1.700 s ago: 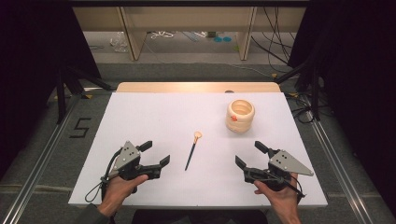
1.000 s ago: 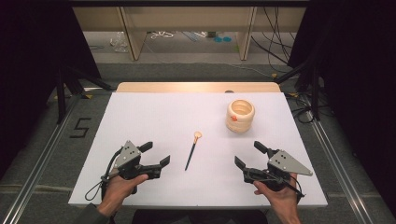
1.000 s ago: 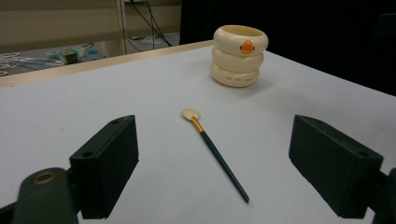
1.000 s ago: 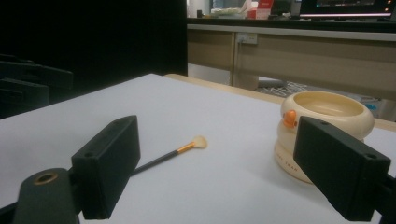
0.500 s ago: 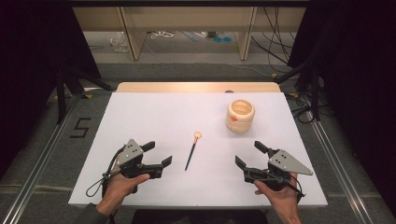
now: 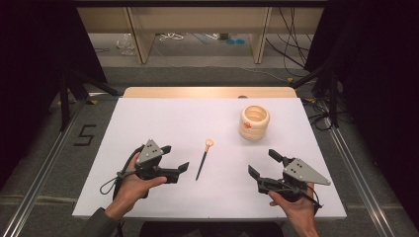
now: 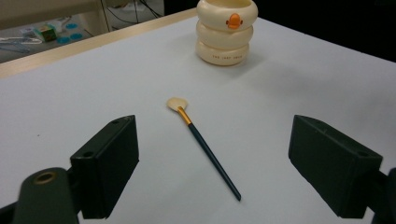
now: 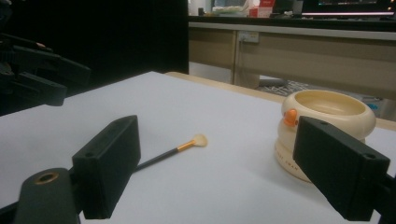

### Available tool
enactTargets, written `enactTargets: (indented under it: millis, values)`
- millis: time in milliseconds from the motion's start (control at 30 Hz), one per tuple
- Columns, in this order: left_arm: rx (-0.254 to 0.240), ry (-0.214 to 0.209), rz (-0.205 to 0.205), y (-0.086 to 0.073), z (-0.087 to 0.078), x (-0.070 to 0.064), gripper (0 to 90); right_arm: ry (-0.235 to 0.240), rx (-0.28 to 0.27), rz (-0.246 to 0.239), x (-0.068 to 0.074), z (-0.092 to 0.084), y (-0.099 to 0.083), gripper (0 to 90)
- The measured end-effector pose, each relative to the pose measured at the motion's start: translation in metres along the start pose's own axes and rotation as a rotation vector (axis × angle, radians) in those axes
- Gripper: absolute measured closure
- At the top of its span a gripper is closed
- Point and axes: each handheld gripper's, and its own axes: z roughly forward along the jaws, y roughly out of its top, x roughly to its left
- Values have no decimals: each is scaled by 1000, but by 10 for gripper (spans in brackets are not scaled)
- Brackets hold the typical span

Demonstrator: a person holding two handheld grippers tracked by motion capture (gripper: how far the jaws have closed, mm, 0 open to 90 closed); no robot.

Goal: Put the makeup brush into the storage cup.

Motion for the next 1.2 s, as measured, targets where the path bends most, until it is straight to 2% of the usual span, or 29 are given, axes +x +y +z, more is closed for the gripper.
enactTargets:
  millis: [33,100,133,167,200,300,400,467,533,567,600,633,667,767,1200]
  values:
    - [17,0,17,2,1,1,160,1,6,5,1,0,0,158]
    - [41,-2,24,7,6,1,160,4,9,0,0,0,0,158]
    - [63,-2,23,10,10,0,160,15,15,32,3,0,-1,158]
    - [63,-2,23,10,10,0,160,15,17,32,3,0,-1,158]
    - [95,-1,51,13,12,1,160,15,17,32,3,0,-1,158]
    - [135,-4,82,18,19,1,161,19,17,29,3,0,-1,159]
    - [171,-5,94,23,26,2,162,16,23,20,3,0,0,159]
    - [181,-12,70,24,31,3,164,13,40,12,3,-1,0,159]
    - [199,-22,71,28,36,4,164,19,39,6,3,-1,0,160]
    - [199,-22,71,28,36,4,165,7,51,0,3,-2,1,160]
    - [217,-32,70,29,40,4,165,17,36,5,3,-1,0,160]
    - [217,-32,70,29,40,4,164,13,49,3,4,-2,1,160]
    - [229,-37,52,29,43,5,164,18,36,6,4,-1,0,160]
    - [254,-35,67,29,48,6,164,21,33,9,4,0,0,161]
    - [323,-48,64,33,77,12,171,23,36,2,5,0,0,161]
